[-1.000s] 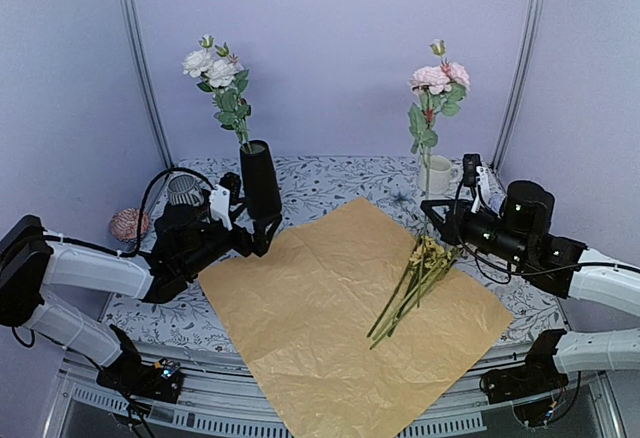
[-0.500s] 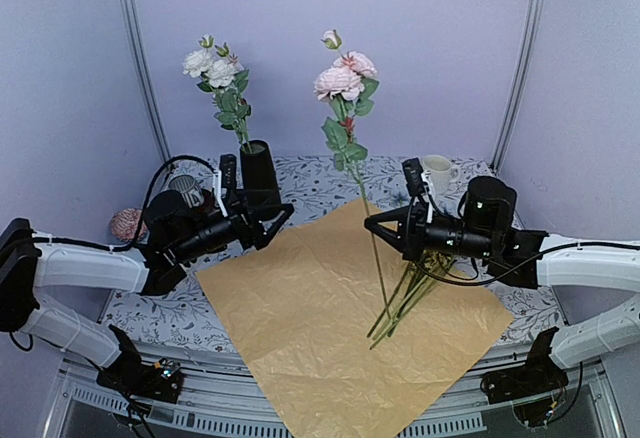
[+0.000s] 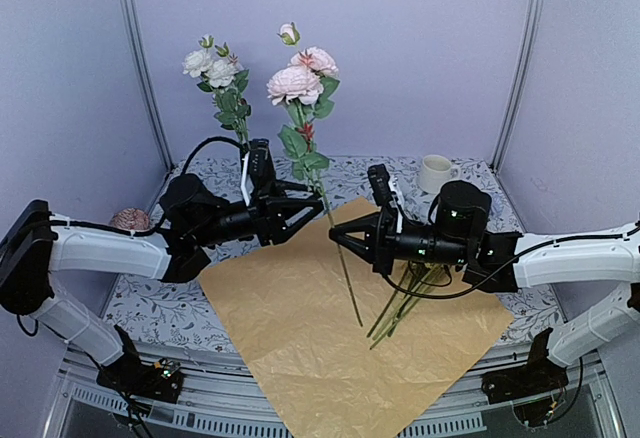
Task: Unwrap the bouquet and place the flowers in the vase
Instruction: Pass from the right arm to the left
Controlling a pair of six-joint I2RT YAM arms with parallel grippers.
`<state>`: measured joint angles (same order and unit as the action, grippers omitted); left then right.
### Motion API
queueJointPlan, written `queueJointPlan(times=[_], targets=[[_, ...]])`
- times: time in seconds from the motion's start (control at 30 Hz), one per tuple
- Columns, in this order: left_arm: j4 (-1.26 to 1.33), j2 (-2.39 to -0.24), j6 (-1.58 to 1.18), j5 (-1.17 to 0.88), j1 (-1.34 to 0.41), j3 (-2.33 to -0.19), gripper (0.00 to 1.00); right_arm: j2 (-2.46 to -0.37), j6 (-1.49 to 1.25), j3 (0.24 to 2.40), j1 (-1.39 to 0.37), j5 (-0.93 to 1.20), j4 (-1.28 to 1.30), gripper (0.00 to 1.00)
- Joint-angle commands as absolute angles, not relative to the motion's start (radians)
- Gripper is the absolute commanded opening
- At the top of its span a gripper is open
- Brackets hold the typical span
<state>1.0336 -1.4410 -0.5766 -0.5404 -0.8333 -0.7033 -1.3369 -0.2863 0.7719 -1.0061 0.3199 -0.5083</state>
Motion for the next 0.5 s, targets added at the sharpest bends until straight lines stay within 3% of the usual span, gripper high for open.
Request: queueJointPlan(times=[0.0, 0.47], targets=[[1.052, -1.485, -0.589, -0.597, -0.856, -0.754, 0.58, -1.345, -0.260, 0.809, -1.023, 0.305, -0.557, 0.03], [1.047, -1.504, -0.589, -0.617, -0.862, -0.788, 0.19, -1.360, -0.256, 0.808, -1.027, 0.264, -0.554, 0.03]])
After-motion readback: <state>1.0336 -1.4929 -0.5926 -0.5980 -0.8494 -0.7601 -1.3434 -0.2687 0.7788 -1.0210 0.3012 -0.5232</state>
